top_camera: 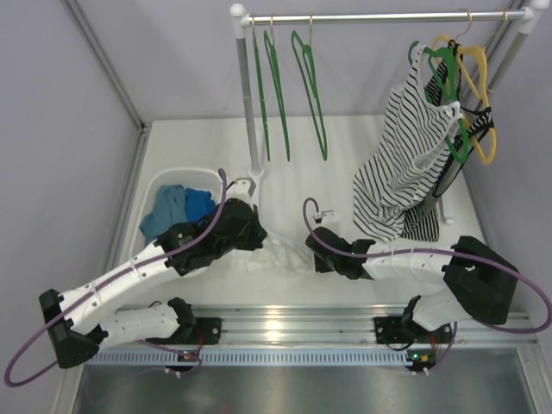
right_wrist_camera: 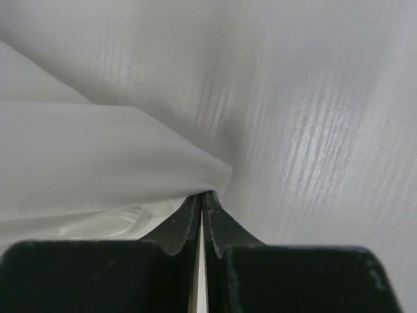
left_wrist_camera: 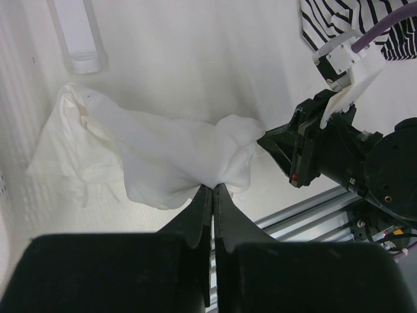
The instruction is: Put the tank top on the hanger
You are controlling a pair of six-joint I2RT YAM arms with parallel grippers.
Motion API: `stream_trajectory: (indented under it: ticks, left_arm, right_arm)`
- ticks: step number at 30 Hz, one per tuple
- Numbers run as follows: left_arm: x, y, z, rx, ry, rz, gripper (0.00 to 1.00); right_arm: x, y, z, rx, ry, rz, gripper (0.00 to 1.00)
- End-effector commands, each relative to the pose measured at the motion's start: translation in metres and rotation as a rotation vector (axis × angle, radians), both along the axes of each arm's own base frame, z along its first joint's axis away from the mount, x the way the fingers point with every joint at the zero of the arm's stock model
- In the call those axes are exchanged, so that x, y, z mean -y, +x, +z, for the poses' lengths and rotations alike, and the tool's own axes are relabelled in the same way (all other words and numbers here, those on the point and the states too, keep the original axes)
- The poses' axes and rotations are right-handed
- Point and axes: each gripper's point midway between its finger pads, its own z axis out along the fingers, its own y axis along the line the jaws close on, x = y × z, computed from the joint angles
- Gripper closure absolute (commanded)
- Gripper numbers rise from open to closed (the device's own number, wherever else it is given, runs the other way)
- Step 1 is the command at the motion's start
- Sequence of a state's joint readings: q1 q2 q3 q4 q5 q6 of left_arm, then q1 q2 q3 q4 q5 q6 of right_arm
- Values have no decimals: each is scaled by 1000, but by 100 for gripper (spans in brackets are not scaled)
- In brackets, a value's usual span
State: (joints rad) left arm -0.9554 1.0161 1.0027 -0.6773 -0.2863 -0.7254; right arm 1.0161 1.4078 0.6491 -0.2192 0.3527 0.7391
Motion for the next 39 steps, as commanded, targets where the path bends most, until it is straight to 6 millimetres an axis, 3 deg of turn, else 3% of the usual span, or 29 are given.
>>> stream_trajectory:
  ticks: [1, 5, 16, 19, 22, 26, 35, 39]
  left_arm:
    - [-7, 5, 34, 74, -36, 22, 100]
    - [-18, 7, 50, 118, -46, 57, 100]
    - [-53, 9, 69, 191, -46, 179, 100]
    - [-56, 7, 68, 185, -41, 182, 100]
    - [-57, 5, 64, 172, -33, 176, 100]
    - [-42, -4, 60, 130, -61, 92, 100]
    - [-13, -21, 88, 198, -160, -134, 100]
    - [-10, -21, 74, 162, -127, -144, 100]
  right_arm:
    - [10, 18, 18, 67, 4, -49, 100]
    - [39, 32, 36, 95, 6, -118, 100]
    - [111, 72, 137, 280, 74, -281, 100]
    - [122, 80, 161, 319, 91, -299, 100]
    - [130, 88, 184, 356, 107, -311, 100]
    - [125, 89, 214, 390, 154, -276, 100]
    - [129, 72, 334, 594, 250, -196, 100]
    - [120, 68, 340, 564, 236, -122, 100]
